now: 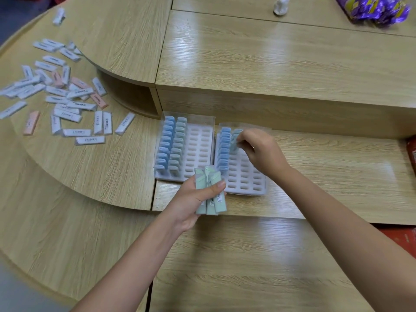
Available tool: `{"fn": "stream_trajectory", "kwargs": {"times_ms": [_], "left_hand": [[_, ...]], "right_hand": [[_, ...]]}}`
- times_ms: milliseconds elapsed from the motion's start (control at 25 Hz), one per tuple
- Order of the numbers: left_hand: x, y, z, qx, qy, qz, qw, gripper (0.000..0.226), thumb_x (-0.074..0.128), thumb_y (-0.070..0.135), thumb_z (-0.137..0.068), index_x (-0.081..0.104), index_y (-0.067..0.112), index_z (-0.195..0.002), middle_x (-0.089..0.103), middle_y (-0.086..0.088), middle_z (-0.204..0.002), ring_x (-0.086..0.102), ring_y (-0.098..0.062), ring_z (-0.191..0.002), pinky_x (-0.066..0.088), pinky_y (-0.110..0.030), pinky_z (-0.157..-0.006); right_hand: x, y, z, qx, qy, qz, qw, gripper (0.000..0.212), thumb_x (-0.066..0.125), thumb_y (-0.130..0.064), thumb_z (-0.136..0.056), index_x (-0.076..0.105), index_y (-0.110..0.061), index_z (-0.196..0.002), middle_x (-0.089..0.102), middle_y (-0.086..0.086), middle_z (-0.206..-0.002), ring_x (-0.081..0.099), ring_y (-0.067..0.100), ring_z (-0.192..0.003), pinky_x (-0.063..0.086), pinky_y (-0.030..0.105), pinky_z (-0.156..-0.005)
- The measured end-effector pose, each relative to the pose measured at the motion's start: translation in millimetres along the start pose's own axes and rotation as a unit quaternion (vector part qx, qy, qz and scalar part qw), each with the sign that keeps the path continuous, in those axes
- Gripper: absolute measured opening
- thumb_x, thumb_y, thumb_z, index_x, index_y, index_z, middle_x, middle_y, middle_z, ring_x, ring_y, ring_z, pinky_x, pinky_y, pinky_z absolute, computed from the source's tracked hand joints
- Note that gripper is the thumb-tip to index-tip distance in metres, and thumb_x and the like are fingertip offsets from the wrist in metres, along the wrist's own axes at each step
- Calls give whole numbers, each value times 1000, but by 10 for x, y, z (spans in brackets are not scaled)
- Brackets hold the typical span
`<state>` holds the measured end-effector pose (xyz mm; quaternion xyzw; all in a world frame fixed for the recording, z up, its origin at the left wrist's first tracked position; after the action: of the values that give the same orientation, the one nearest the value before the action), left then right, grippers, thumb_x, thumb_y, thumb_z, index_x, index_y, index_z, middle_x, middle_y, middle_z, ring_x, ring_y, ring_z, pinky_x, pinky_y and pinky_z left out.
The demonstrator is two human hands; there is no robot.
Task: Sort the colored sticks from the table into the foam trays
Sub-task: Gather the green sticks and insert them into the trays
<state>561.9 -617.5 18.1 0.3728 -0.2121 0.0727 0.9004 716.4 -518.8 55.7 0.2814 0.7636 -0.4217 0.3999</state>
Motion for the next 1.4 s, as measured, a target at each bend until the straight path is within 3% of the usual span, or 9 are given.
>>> {"fn": "stream_trajectory", "kwargs": {"times_ms": [360, 480, 600, 720, 960, 1120, 1200, 1280, 1400], "left_hand": [[1, 5, 53, 12, 5, 1, 1000, 36, 73, 18, -62, 63, 16, -96, 68, -1, -82, 65, -12, -75, 54, -27, -61], [17, 27, 34, 29, 9, -10, 999, 37, 75, 18, -60, 64, 16, -96, 71, 2, -82, 65, -12, -77, 53, -29, -64], [60, 60, 5, 56, 8, -21, 998, 38, 74, 17, -61, 64, 16, -97, 72, 2, -82, 67, -10, -76, 54, -27, -66], [161, 60, 2, 75, -12, -21, 997, 37, 72, 14, -63, 64, 15, -99, 73, 2, -83, 68, -10, -79, 54, -24, -68], [109, 18, -4, 28, -9, 57, 998, 31, 65, 2, -80, 60, 7, -110, 72, -8, -91, 70, -17, -81, 60, -34, -67], [45, 43, -25, 51, 13, 42, 998, 31, 63, 0, -83, 58, 8, -112, 70, -11, -95, 69, -17, -80, 59, -29, -63], [40, 56, -29, 56, 21, 38, 997, 26, 63, 1, -83, 59, 11, -107, 70, -12, -96, 69, -17, -81, 58, -27, -62], [-15, 79, -20, 59, 30, 40, 997, 27, 62, 0, -84, 58, 10, -109, 69, -11, -95, 69, -16, -81, 58, -26, -62], [-126, 68, 0, 57, 41, 46, 996, 32, 60, -2, -85, 55, 5, -115, 68, -10, -95, 69, -15, -78, 59, -28, -64]], "right_hand": [[77, -8, 137, 5, -24, 54, 998, 8, 64, -5, -84, 68, -2, -90, 62, 11, -88, 59, 27, -78, 52, 39, -56], [-121, -149, 111, 97, -19, -16, 995, 11, 62, -19, -90, 68, -11, -95, 63, 1, -89, 56, 14, -74, 46, 28, -63], [-52, -385, 194, 230, -176, -244, 926, 15, 60, -30, -90, 67, -17, -89, 66, 3, -78, 58, 14, -65, 48, 28, -58], [43, -566, 328, 258, -234, -339, 874, 7, 69, -17, -85, 68, -12, -90, 64, 4, -73, 58, 8, -62, 49, 21, -56], [-232, -252, 243, 294, -111, -360, 878, 6, 70, -3, -81, 67, -8, -84, 64, 5, -70, 59, 9, -61, 51, 21, -56], [-216, -194, 125, 280, -111, -355, 885, 6, 69, -3, -81, 67, -6, -86, 64, 6, -72, 60, 12, -64, 52, 24, -57], [-296, -80, 95, 286, -49, -355, 889, 8, 69, -5, -82, 67, -12, -85, 66, 4, -74, 61, 11, -66, 53, 24, -58], [-400, 83, 80, 293, 9, -296, 909, 9, 70, -8, -82, 67, -15, -85, 67, 1, -75, 62, 12, -67, 54, 25, -63], [-337, 116, 65, 242, -8, -138, 961, 8, 70, -12, -82, 69, -12, -91, 66, -8, -77, 60, 7, -70, 51, 23, -69]]}}
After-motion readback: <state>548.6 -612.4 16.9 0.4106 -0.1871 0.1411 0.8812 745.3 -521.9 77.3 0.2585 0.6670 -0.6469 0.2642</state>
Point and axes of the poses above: each hand's wrist, its own z-axis away from the middle knuckle, its own x-axis out of the palm, y = z × x, the point moved 7 cm from there along -z, towards the middle knuckle
